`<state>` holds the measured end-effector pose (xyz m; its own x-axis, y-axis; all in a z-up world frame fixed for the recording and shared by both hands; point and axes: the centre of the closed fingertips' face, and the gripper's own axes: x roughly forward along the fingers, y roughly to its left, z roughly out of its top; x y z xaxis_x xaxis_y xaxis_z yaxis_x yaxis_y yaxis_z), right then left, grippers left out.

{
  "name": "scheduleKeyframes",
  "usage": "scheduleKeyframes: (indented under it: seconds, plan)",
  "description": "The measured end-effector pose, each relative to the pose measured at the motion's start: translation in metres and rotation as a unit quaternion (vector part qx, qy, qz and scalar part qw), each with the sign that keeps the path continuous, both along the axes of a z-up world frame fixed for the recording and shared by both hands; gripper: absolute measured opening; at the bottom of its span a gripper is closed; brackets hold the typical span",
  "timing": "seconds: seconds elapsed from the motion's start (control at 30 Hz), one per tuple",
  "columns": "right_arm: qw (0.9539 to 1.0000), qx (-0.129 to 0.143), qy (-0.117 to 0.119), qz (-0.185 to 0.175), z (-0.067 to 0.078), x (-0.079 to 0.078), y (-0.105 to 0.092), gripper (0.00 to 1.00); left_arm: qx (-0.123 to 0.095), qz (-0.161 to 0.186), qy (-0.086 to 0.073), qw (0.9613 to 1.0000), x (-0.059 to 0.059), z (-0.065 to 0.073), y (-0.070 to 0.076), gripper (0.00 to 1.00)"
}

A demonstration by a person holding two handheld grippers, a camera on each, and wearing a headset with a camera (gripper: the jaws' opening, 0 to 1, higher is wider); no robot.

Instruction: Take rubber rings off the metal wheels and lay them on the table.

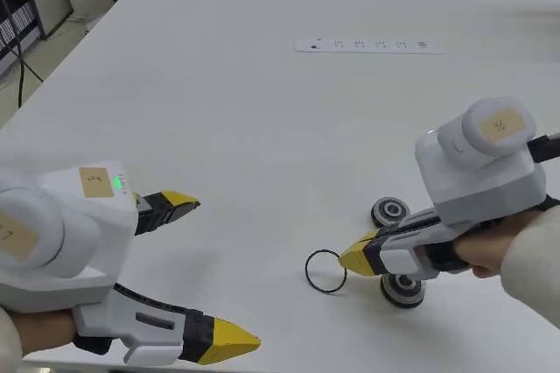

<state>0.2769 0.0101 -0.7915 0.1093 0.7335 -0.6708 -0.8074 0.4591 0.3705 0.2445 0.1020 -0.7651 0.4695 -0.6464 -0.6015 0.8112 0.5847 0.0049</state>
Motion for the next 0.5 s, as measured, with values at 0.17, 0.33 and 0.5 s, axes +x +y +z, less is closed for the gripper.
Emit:
scheduleKeyframes:
  seconds: [0.17,0.33,0.5]
  plan:
    - [0.9999,-0.004,-0.005,-0.013,-0.0039,0.0045,-0.0024,0.00,0.002,-0.001,0.001,1.0000,-0.0002,-0.0005,-0.0001,0.97]
    - [0.9998,-0.009,-0.006,-0.015,-0.0072,0.0054,-0.0040,0.00,0.002,0.000,0.002,1.0000,-0.0003,-0.0009,0.0003,0.97]
    - [0.9997,-0.014,-0.015,-0.015,-0.0094,0.0075,-0.0048,0.03,0.005,0.000,0.002,1.0000,-0.0003,-0.0011,0.0009,0.97]
